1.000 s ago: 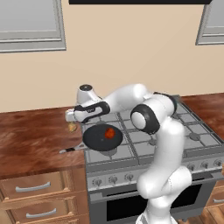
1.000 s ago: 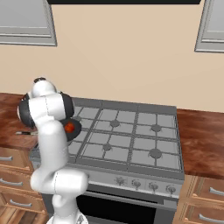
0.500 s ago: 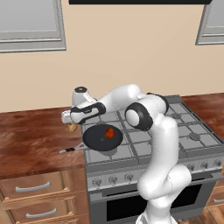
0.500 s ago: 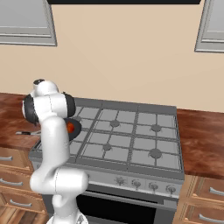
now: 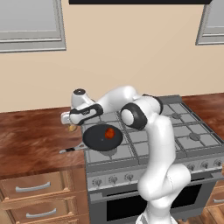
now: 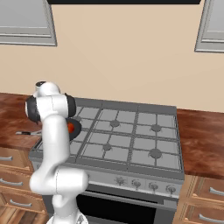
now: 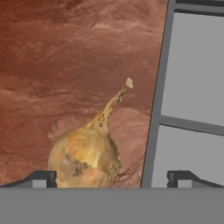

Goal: Place the pan on the front left burner on the stove. Then place the tomato and the onion in the pan and turn on the front left burner.

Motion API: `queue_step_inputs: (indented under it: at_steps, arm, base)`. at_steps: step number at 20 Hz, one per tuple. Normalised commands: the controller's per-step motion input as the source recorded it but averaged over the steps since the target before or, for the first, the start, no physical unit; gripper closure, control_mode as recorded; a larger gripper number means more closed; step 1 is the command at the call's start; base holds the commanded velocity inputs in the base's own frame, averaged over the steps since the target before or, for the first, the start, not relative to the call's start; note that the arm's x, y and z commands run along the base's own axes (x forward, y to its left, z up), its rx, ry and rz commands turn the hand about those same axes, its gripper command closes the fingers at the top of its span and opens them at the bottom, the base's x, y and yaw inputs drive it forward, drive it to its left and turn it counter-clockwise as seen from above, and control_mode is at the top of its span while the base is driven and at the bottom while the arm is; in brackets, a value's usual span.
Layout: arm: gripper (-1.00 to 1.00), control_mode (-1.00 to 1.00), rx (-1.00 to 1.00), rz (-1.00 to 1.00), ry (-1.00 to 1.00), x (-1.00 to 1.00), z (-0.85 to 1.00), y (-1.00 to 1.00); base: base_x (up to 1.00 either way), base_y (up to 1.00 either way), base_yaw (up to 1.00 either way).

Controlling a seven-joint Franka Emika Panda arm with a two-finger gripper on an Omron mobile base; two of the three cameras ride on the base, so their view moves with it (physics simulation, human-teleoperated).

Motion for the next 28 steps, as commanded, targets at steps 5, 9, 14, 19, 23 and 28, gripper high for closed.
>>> queue_step_inputs:
  at_steps: [5,9,14,19,23,28]
  arm:
    - [-1.0,-1.0,0.0,0.0,0.01,0.07,-0.03,0.12]
    - [-1.0,-1.0,0.0,0.0,0.05,0.0,-0.05,0.14]
    - [-1.0,-1.0,0.0,0.0,0.07,0.0,-0.09,0.05]
    - [-1.0,-1.0,0.0,0.0,0.04,0.0,-0.1,0.0]
    - [-1.0,-1.0,0.0,0.0,0.03,0.0,-0.13,0.02]
    - [-1.0,-1.0,0.0,0.0,0.03,0.0,-0.18,0.16]
  base:
    - [0.0,0.0,0.0]
    - [0.0,0.0,0.0]
    - [0.0,0.0,0.0]
    - [0.0,0.0,0.0]
    - [0.0,0.0,0.0]
    - [0.0,0.0,0.0]
